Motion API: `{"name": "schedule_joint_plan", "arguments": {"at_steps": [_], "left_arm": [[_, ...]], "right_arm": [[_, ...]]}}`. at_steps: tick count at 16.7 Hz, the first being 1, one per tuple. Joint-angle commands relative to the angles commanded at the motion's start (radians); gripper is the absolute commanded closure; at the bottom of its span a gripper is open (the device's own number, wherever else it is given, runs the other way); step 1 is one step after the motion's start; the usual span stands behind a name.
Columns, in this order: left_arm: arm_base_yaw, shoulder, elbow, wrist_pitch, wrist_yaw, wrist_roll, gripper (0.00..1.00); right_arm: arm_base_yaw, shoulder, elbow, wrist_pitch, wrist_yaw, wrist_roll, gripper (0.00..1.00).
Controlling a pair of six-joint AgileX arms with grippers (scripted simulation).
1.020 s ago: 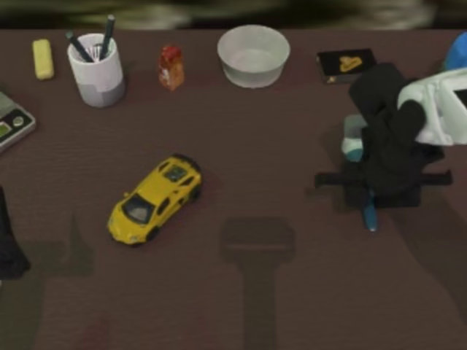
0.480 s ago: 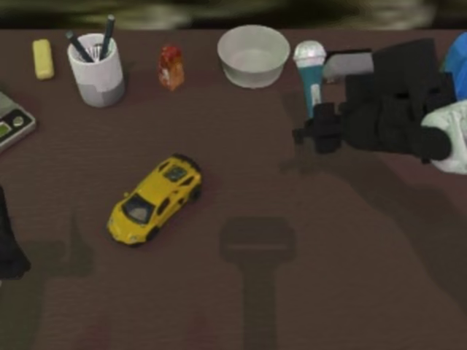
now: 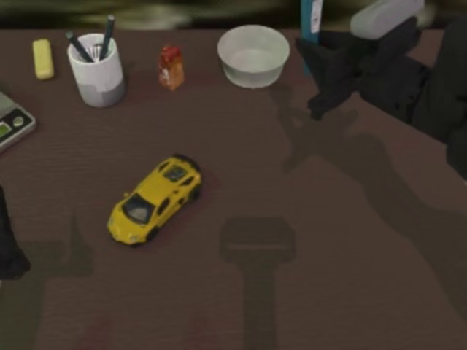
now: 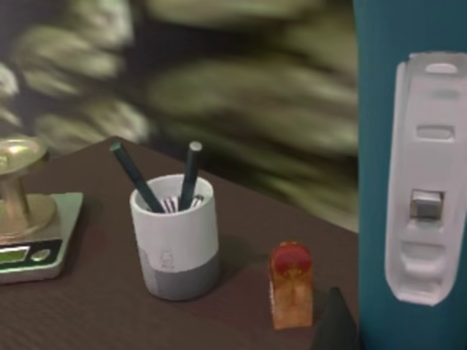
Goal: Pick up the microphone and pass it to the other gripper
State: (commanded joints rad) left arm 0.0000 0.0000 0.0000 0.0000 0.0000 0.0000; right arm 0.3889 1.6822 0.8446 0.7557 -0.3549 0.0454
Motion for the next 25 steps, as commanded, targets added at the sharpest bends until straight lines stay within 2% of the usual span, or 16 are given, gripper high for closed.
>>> {"name": "schedule_joint_plan", "arguments": {"at_steps": [3, 8, 11, 16, 18, 25], "left_arm": [[0.000, 0.000, 0.000, 0.000, 0.000, 0.000, 0.00], [0.000, 0.000, 0.000, 0.000, 0.000, 0.000, 0.00], [0.000, 0.000, 0.000, 0.000, 0.000, 0.000, 0.00], [0.000, 0.000, 0.000, 0.000, 0.000, 0.000, 0.00], [0.000, 0.000, 0.000, 0.000, 0.000, 0.000, 0.00], [0.000, 0.000, 0.000, 0.000, 0.000, 0.000, 0.00]], "right_arm": [[-0.002, -0.041, -0.020, 0.066, -0.026, -0.027, 1.00], [0.005, -0.039, -0.017, 0.068, -0.022, -0.025, 1.00], [0.060, -0.044, -0.039, 0.114, 0.025, -0.020, 1.00], [0.196, -0.063, -0.106, 0.232, 0.162, -0.006, 1.00], [0.233, -0.070, -0.124, 0.264, 0.200, -0.002, 1.00], [0.239, -0.070, -0.126, 0.270, 0.205, -0.001, 1.00]]}}
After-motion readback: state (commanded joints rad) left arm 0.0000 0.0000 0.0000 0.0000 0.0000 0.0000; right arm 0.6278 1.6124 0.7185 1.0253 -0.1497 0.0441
